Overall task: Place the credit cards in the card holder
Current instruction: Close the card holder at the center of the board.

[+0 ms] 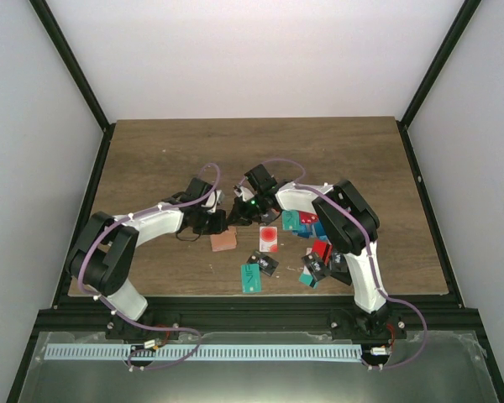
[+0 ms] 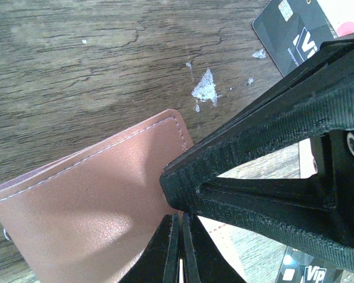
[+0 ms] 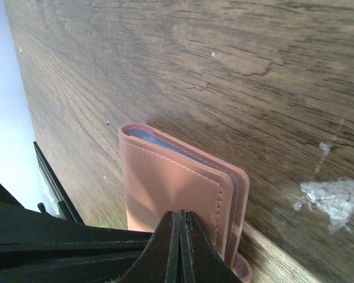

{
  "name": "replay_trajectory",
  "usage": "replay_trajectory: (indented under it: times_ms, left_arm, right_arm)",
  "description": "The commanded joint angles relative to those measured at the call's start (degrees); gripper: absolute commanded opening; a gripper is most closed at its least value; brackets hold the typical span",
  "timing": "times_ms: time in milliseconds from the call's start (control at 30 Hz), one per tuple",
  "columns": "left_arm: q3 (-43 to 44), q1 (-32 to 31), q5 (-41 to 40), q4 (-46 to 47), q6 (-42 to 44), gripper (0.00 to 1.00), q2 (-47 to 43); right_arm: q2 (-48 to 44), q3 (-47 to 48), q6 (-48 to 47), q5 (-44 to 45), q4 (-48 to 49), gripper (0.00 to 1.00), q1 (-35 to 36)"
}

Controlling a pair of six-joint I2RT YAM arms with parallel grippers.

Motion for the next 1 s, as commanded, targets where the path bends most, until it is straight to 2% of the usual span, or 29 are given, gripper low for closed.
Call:
replay_trajectory:
  times_ms: [0, 333, 800, 967]
  left_arm:
    - [0.21, 0.34, -5.91, -4.03, 1.46, 0.04, 0.36]
    - [0.93, 0.42, -7.86, -6.83, 4.43, 0.04, 1.07]
    - [-0.57, 0.33, 0.36, -2.85, 1.73, 0.04, 1.20]
    - [-1.01, 0.35, 0.22, -2.71, 1.40, 0.04, 1.01]
  right_arm:
    - [0.56, -1.37, -0.40, 1.95, -2.59, 0.01, -0.38]
    - [0.42, -1.27, -0.14, 2.23, -2.74, 0.01, -0.38]
    - [0.94, -0.14, 0.38, 2.20, -3.16, 0.01, -0.30]
    - [0.84, -0.34, 0.56, 2.26, -2.93, 0.01, -0.34]
